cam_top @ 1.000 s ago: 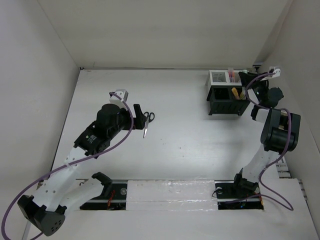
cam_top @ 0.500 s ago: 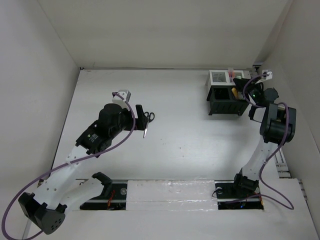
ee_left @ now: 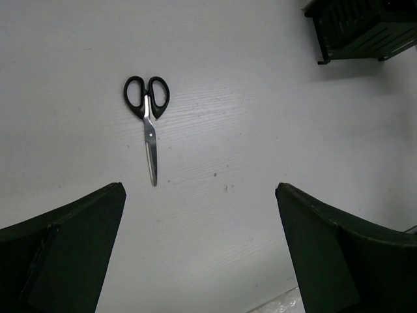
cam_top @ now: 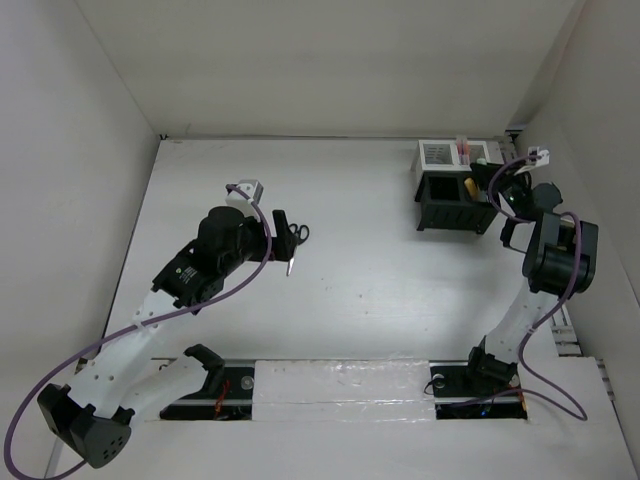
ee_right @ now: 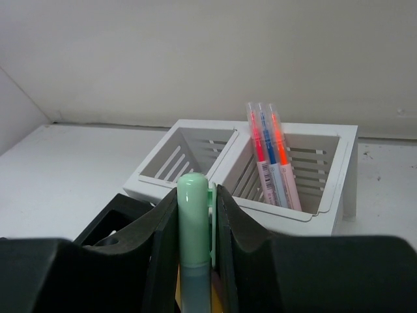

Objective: Sort the stationery into containers
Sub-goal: Place the pen in the storage box.

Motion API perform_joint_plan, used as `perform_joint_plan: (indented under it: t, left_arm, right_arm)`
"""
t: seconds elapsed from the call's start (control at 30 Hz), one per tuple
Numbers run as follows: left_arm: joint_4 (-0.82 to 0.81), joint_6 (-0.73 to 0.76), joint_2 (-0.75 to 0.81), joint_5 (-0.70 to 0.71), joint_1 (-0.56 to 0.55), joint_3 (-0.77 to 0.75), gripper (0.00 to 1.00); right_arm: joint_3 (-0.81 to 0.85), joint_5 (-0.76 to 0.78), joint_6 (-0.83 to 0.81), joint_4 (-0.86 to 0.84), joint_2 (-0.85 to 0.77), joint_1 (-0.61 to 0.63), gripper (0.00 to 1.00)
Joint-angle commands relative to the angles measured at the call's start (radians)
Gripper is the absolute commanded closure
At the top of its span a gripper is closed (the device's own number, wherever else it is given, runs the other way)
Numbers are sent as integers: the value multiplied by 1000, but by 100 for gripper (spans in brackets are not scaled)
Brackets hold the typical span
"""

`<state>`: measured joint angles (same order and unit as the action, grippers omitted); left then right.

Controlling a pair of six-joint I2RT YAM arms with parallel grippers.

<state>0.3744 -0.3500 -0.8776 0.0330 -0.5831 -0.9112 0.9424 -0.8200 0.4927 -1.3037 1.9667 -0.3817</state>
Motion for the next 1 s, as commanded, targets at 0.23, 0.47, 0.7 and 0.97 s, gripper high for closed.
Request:
perform_joint_plan:
  t: [0.23, 0.47, 0.7, 0.97]
  left_arm:
    - [-31, 8, 6, -31, -4, -3, 0]
    - [-31, 17, 6, -31, -4, -3, 0]
    - [-31, 17, 15, -31, -4, -3, 0]
    - [12, -33, -27, 157, 5, -22, 0]
  right_arm:
    - [-48, -10, -34, -509, -86, -17, 82]
    - [-85, 12, -34, -509, -98, -26, 49]
    - [-105, 30, -43, -509, -138, -26, 33]
    - [-54, 10, 17, -439, -239, 39, 0]
